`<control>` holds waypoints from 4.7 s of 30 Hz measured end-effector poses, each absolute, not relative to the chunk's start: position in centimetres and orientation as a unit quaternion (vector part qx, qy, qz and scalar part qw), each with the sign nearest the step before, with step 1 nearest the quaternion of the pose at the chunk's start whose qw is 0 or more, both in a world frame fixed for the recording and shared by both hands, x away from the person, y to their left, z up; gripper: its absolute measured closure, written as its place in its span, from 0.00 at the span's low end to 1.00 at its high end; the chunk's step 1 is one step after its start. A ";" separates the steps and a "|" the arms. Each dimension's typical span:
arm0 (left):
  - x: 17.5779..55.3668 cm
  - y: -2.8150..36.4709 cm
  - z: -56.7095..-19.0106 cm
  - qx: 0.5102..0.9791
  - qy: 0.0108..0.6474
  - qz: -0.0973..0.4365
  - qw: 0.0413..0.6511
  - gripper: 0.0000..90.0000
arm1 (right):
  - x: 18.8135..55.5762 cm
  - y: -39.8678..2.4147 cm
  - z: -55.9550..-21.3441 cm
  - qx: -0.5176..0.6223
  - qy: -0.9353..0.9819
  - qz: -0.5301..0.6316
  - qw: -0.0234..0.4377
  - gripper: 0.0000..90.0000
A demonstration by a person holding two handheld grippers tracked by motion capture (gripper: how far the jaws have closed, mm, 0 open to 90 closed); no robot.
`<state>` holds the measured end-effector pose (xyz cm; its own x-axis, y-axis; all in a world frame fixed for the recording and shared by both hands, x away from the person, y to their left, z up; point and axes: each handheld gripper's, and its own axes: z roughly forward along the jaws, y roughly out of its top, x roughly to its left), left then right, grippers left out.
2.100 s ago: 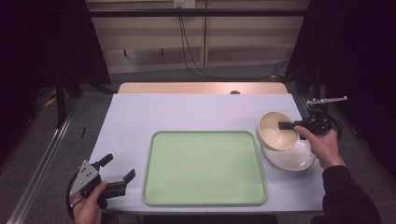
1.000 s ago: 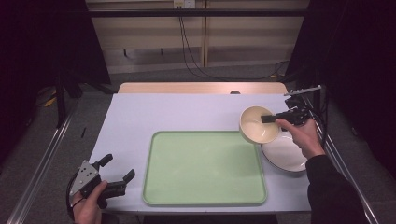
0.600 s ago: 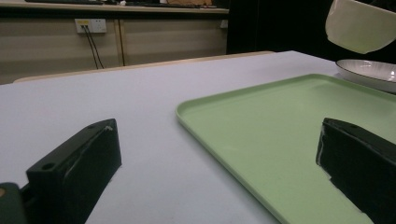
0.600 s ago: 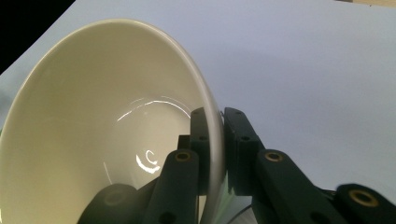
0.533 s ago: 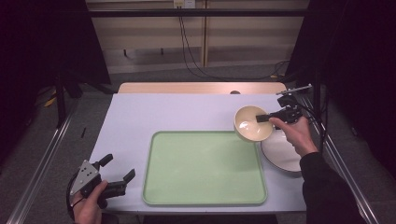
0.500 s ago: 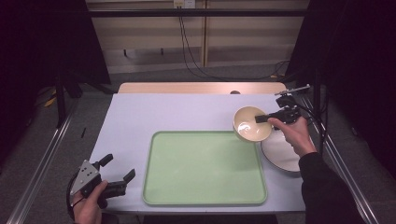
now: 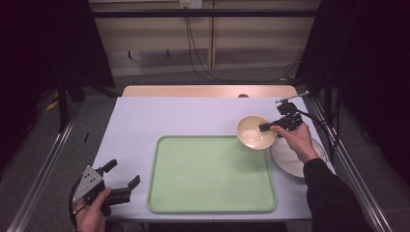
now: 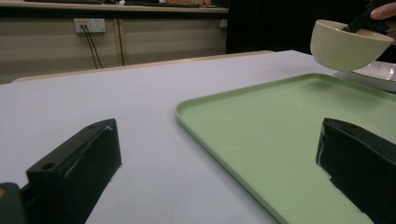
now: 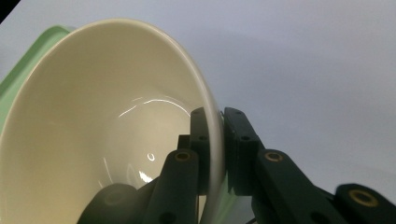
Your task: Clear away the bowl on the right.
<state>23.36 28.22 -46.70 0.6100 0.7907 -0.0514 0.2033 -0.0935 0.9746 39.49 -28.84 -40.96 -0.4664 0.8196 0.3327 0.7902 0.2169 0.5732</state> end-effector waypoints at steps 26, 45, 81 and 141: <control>23.3 28.2 -46.7 0.694 0.357 0.257 0.570 0.00 | 40.7 -27.8 -43.8 0.532 0.787 0.312 0.010 0.93; 23.3 28.2 -46.7 0.693 0.358 0.256 0.570 0.00 | 40.8 -27.9 -44.5 0.543 0.783 0.302 0.013 0.93; 23.3 28.2 -46.7 0.694 0.358 0.255 0.570 0.00 | 40.1 -28.2 -45.6 0.518 0.782 0.342 0.058 0.39; 23.3 28.3 -46.7 0.691 0.363 0.259 0.569 0.00 | 33.6 -29.7 -43.4 0.463 0.725 0.460 0.220 0.04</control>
